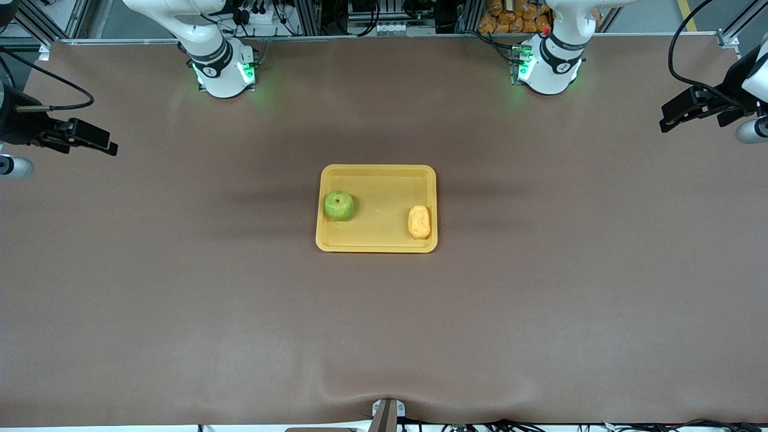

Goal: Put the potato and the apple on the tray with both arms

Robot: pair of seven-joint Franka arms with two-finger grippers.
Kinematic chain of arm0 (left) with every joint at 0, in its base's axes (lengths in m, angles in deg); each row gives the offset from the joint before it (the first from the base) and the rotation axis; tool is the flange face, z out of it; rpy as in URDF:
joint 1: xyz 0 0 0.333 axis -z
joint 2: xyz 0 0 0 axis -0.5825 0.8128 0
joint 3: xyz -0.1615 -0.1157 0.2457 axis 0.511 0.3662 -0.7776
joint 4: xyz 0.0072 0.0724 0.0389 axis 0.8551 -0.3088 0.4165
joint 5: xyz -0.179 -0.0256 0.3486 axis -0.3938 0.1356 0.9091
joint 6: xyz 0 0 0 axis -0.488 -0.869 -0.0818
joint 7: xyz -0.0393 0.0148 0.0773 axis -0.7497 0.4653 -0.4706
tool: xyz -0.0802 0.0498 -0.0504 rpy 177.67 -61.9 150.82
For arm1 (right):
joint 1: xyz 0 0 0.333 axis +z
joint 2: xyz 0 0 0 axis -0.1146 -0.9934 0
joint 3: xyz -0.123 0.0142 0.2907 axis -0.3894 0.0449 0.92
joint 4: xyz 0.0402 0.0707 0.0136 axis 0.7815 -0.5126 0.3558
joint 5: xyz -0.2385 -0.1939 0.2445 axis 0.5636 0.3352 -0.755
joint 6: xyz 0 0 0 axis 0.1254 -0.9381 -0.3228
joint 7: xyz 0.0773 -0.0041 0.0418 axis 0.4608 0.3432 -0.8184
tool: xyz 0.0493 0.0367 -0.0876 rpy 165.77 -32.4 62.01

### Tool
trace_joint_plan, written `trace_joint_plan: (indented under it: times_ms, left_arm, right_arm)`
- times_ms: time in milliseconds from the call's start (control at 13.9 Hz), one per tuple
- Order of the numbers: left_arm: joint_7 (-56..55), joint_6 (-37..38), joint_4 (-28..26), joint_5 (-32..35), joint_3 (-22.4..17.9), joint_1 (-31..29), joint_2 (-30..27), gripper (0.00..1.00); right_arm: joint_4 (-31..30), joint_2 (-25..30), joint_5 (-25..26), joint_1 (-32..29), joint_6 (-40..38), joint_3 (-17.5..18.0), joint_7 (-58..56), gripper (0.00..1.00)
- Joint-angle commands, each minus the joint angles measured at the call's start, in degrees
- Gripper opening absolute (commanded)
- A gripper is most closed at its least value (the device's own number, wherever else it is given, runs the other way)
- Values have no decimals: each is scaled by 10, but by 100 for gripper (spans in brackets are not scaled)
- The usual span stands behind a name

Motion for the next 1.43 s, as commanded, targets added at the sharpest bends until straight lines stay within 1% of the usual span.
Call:
trace_joint_plan:
  times_ms: [0,215,430,502,646,717,789,1076,1363]
  left_arm:
    - [16,13,10,-4,-3,0,0,100]
    - [18,13,10,-4,-3,0,0,100]
    - [19,13,10,-10,-3,0,0,100]
    - [17,13,10,-18,-4,0,0,100]
    - [17,13,10,-24,-6,0,0,100]
    - [17,13,10,-24,-6,0,0,100]
    - [17,13,10,-24,-7,0,0,100]
    - [12,13,9,-35,-7,0,0,100]
    - [12,13,9,-35,-7,0,0,100]
  right_arm:
    - [6,3,12,-1,3,-2,-1,100]
    - [4,4,12,-7,-1,-4,2,100]
    - [3,0,15,-28,10,-3,4,100]
    - [2,-1,4,-35,13,-3,1,100]
    - [5,-1,24,-25,4,3,4,100]
    - [5,-2,50,-7,-1,3,8,100]
    - [3,-2,62,9,-3,2,21,100]
    - [5,-2,72,35,-5,2,26,100]
    - [7,-2,72,31,-30,-3,16,100]
